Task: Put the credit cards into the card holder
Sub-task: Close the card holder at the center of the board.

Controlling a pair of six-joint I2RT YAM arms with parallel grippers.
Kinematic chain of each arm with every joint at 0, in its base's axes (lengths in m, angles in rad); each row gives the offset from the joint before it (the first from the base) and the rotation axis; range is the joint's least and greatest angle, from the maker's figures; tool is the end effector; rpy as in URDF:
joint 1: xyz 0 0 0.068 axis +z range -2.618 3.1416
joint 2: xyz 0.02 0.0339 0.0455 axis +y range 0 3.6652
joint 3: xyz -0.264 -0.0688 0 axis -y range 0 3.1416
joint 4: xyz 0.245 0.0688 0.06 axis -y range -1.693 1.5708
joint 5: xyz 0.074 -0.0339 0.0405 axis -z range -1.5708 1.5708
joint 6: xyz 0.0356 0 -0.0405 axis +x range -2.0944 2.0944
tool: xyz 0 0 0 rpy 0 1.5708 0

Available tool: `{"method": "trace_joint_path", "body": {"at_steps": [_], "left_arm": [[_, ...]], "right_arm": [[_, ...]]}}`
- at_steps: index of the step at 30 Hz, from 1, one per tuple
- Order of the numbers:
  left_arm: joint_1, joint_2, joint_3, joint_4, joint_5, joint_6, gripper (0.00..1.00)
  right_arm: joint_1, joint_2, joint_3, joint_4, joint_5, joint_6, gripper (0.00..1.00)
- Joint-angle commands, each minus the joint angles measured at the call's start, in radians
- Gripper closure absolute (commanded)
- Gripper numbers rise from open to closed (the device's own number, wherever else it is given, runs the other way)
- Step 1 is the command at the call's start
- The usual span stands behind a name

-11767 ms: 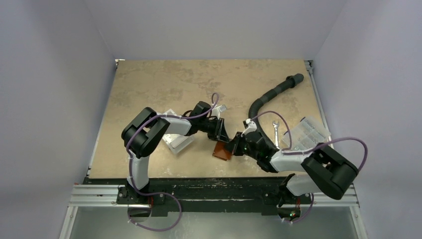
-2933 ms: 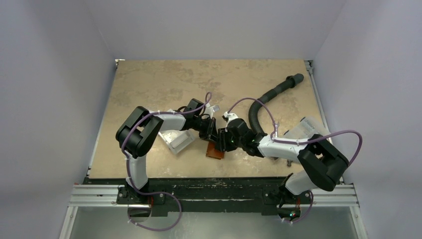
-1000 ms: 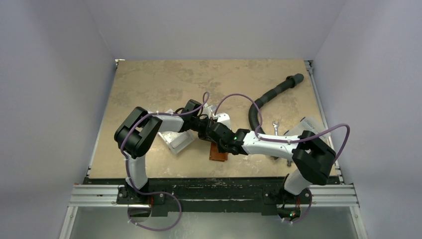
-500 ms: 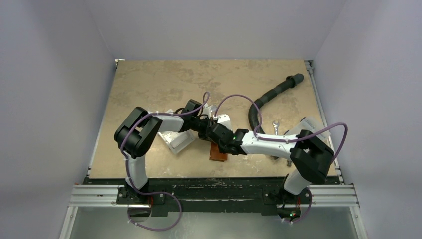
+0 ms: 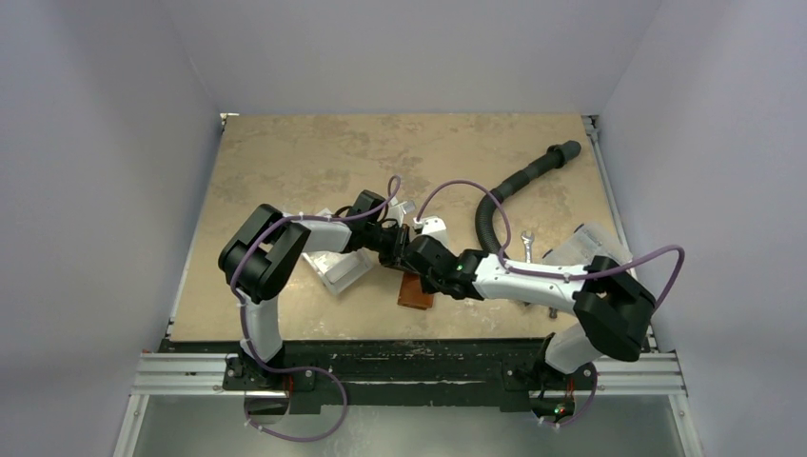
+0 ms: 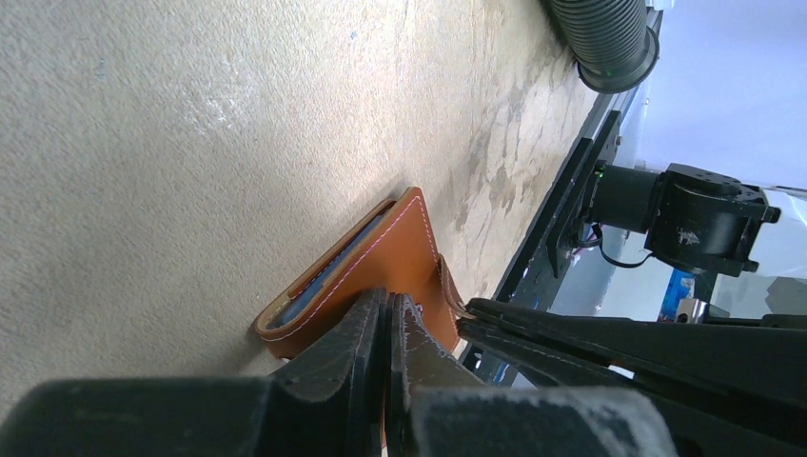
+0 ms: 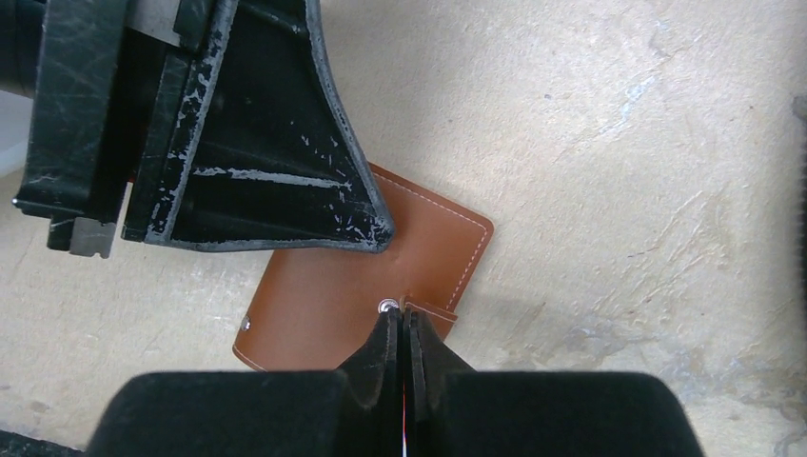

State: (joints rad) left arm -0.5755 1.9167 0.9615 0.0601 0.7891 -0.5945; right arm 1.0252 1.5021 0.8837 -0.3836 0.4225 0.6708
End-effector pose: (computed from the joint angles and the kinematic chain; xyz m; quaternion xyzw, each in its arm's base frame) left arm 0.2899 -0.2182 0.1192 0.1191 0.8722 -0.4713 0.0548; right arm 0.1649 0.2434 0.1940 -0.1075 0.9342 0.0726 0.3324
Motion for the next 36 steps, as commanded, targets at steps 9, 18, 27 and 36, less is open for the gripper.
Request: {"method": "trace_joint_path", "body": {"at_steps": [9, 18, 27, 36], "left_arm": [[0.000, 0.011, -0.008, 0.024, 0.004, -0.004, 1.00], [0.000, 0.013, -0.007, 0.024, 0.005, -0.004, 1.00], [0.001, 0.015, -0.007, 0.027, 0.006, -0.006, 1.00], [0.001, 0.014, -0.006, 0.026, 0.007, -0.007, 1.00]], "right_arm": [[-0.005, 0.052, 0.003, 0.071, -0.038, -0.004, 1.00], [-0.005, 0.044, 0.015, -0.007, 0.030, -0.007, 1.00], [-0.005, 0.069, 0.022, 0.011, 0.016, -0.025, 1.00], [-0.005, 0.095, 0.042, 0.038, -0.020, -0.030, 1.00]]}}
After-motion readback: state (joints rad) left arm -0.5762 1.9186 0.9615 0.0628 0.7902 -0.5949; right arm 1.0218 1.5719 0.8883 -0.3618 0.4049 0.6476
